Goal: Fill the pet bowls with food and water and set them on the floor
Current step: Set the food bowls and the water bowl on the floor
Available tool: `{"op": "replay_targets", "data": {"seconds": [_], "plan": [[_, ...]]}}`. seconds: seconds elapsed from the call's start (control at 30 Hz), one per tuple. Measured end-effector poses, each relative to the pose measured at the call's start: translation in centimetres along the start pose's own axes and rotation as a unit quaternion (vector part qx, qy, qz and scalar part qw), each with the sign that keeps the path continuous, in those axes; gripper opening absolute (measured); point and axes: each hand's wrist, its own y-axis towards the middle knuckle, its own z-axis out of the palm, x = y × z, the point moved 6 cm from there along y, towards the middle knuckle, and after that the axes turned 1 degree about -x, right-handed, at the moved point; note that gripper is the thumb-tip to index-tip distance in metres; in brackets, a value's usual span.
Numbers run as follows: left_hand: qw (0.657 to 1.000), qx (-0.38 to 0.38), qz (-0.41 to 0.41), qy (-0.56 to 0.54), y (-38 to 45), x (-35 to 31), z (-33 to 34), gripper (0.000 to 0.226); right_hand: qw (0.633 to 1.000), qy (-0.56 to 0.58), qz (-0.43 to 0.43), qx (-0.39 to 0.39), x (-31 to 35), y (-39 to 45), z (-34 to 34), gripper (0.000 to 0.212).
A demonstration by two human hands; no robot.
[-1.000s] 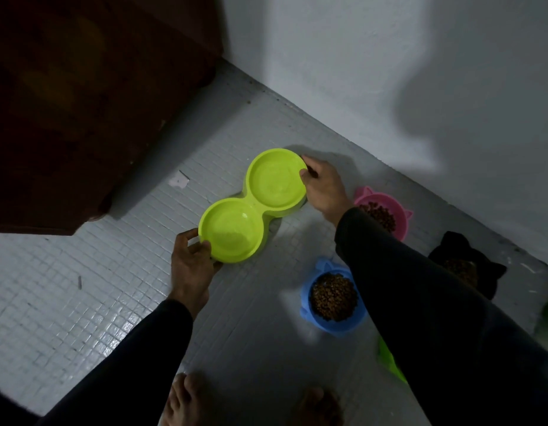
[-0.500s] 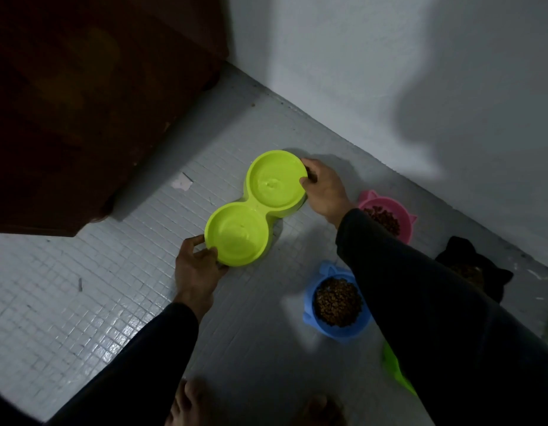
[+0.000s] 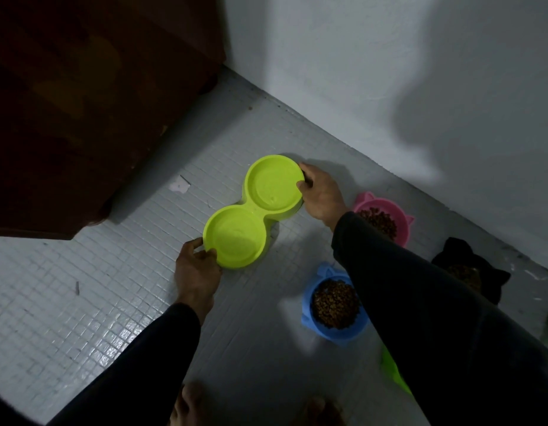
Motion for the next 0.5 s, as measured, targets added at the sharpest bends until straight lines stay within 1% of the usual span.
{"op": "replay_targets", "data": {"seconds": [0.07,0.13,0.23,0.33,0.43,0.5], "plan": [[0.999,-0.009,0.006,0.032,0.2,0.0,0.1,0.026,1.0,-0.002,0.006,0.001,0.0,-0.4,-0.1,0.05],[0.996,-0.022,0.013,0.083,0.2,-0.2,0.0,0.038,1.0,0.001,0.008,0.003,0.1,-1.1,-0.3,0.053],[0.983,-0.026,0.051,0.174,-0.1,-1.3,-0.4,0.053,1.0,-0.02,-0.003,-0.007,0.3,-2.7,-0.9,0.057],[0.956,-0.008,0.097,0.277,-0.5,-3.0,-0.7,0.06,0.997,-0.073,-0.01,0.004,0.1,-4.6,-1.4,0.059],[0.922,0.025,0.131,0.363,-1.2,-4.7,-0.4,0.056,0.992,-0.121,-0.017,0.028,0.0,-6.5,-2.2,0.058],[0.904,0.047,0.137,0.402,-1.7,-5.4,-0.3,0.054,0.986,-0.155,-0.027,0.046,0.0,-7.8,-2.9,0.056]]}}
